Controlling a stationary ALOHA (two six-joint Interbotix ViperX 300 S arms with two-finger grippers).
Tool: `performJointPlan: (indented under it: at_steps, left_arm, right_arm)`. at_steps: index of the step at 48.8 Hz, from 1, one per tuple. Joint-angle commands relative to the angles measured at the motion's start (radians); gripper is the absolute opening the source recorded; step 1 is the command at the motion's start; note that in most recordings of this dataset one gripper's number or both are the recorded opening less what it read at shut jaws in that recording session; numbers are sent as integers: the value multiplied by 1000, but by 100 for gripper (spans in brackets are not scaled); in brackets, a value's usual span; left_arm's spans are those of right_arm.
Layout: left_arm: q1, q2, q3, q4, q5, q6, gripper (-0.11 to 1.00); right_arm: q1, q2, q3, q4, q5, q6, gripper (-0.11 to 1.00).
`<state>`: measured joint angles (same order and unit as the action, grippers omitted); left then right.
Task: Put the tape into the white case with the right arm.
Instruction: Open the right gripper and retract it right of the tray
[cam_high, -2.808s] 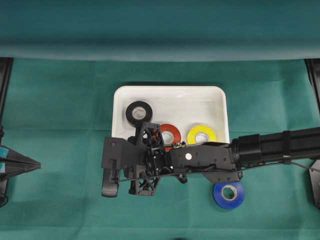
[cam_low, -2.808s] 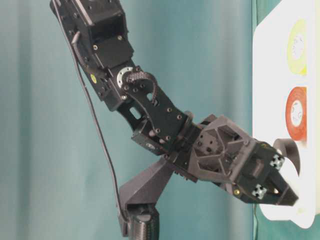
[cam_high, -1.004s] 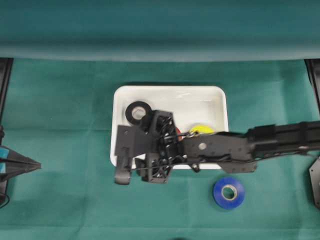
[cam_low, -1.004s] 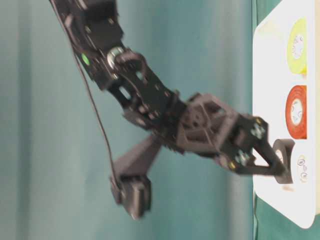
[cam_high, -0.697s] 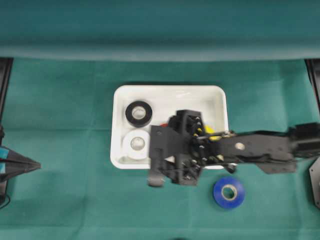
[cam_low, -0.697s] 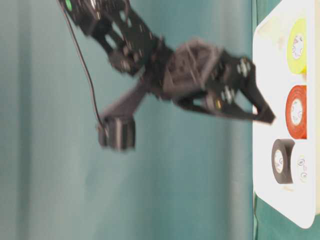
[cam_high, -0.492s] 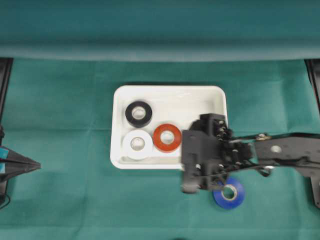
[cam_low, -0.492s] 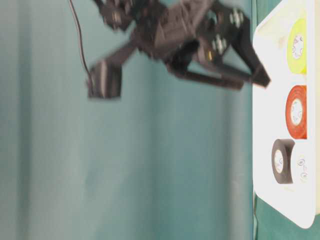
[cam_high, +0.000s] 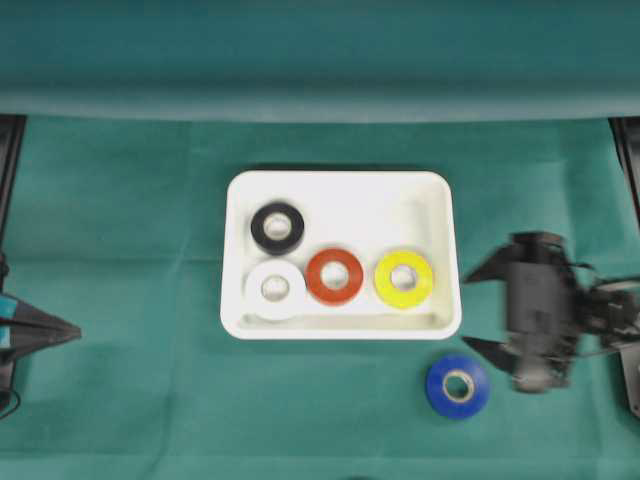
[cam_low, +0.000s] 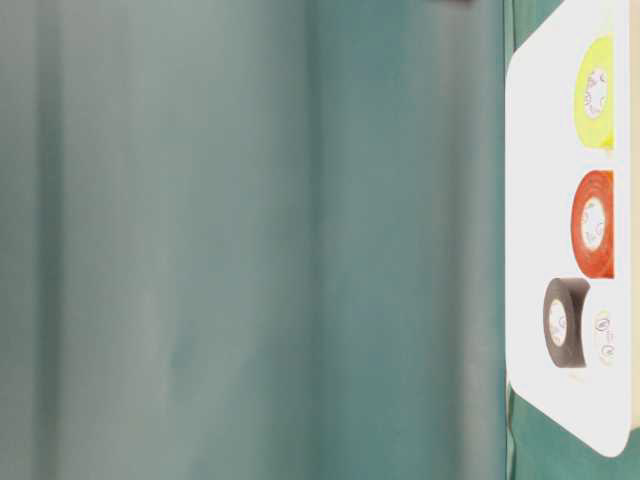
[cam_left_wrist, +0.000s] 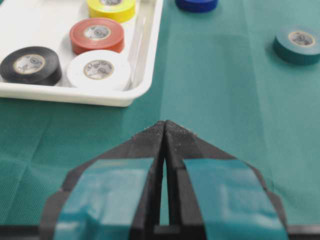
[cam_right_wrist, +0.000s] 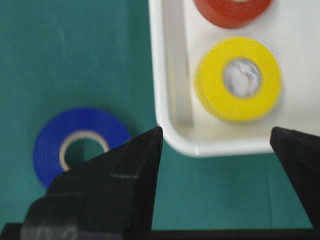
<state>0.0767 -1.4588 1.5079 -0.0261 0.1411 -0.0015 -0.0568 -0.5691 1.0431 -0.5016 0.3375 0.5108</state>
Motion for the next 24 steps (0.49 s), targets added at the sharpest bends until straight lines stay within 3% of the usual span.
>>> performJointPlan:
  at_steps: [1, 11, 17, 24]
  left_arm:
    - [2, 9, -12, 2, -11, 0, 0]
    - [3, 9, -12, 2, -12, 0, 0]
    - [3, 9, -11, 2, -12, 0, 0]
    - [3, 9, -9, 2, -14, 0, 0]
  right_arm:
    - [0, -149, 71, -2, -11, 3, 67]
    - [-2, -476, 244, -2, -38, 31, 67]
    - [0, -537, 267, -3, -28, 38, 66]
    - [0, -505, 259, -3, -28, 35, 67]
